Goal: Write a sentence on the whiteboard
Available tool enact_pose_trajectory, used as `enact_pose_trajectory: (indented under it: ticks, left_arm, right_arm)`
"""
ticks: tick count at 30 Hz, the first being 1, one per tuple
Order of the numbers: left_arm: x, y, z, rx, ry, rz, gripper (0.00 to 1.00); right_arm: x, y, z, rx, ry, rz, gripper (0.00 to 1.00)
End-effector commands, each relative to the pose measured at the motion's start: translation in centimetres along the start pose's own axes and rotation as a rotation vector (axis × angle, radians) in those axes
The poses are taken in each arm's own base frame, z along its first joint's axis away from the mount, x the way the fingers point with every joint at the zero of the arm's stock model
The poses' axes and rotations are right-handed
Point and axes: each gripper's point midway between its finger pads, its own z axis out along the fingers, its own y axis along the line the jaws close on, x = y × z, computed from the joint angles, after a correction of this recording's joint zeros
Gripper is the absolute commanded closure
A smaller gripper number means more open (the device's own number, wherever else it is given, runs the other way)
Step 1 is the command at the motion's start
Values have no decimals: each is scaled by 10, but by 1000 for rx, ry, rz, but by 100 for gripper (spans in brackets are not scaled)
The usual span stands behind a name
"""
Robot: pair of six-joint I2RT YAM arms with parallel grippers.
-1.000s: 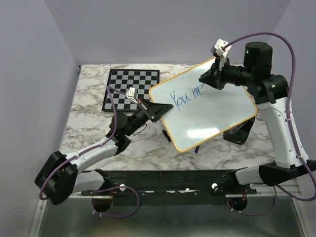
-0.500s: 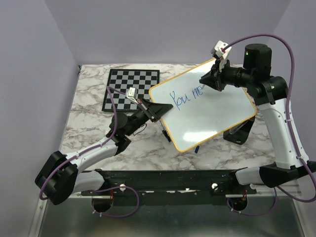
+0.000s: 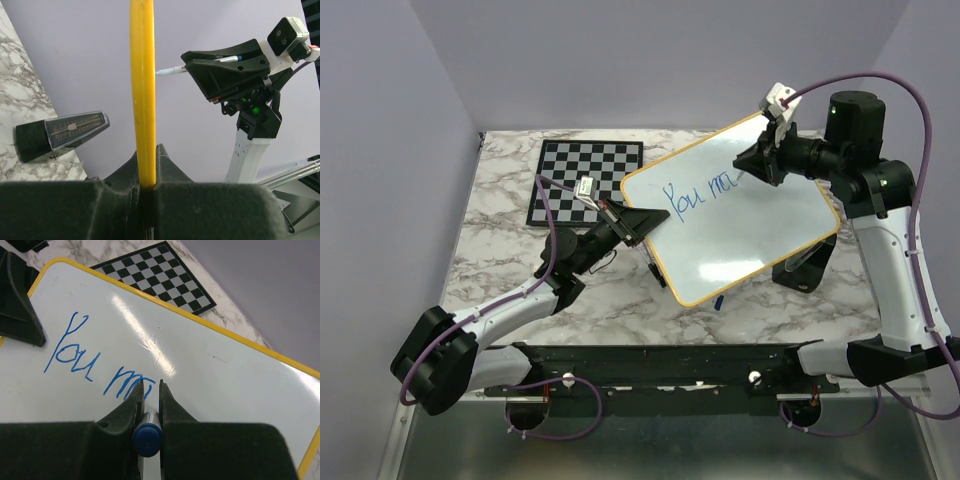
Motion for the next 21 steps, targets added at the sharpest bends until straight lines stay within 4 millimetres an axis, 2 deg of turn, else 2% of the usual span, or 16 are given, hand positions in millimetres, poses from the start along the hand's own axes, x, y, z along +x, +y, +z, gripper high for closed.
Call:
enact_pose_trajectory:
  ticks: [1, 3, 8, 15, 21]
  left_arm:
    - [-18, -98, -11, 339, -66, 6, 100]
    - [-18, -99, -11, 340, -68, 7, 100]
    - [-18, -98, -11, 341, -65, 7, 100]
    - [-17, -98, -11, 346, -60, 2, 100]
    - [-17, -99, -12, 347, -63, 3, 100]
  right_arm:
    - [-24, -4, -3, -7, -58, 0, 99]
    - [-30, -7, -2, -4, -70, -3, 99]
    - [-22, -7, 10, -38, -54, 25, 99]
    - [-8, -9, 17, -41, -21, 47, 99]
    - [-14, -32, 9, 91, -18, 15, 99]
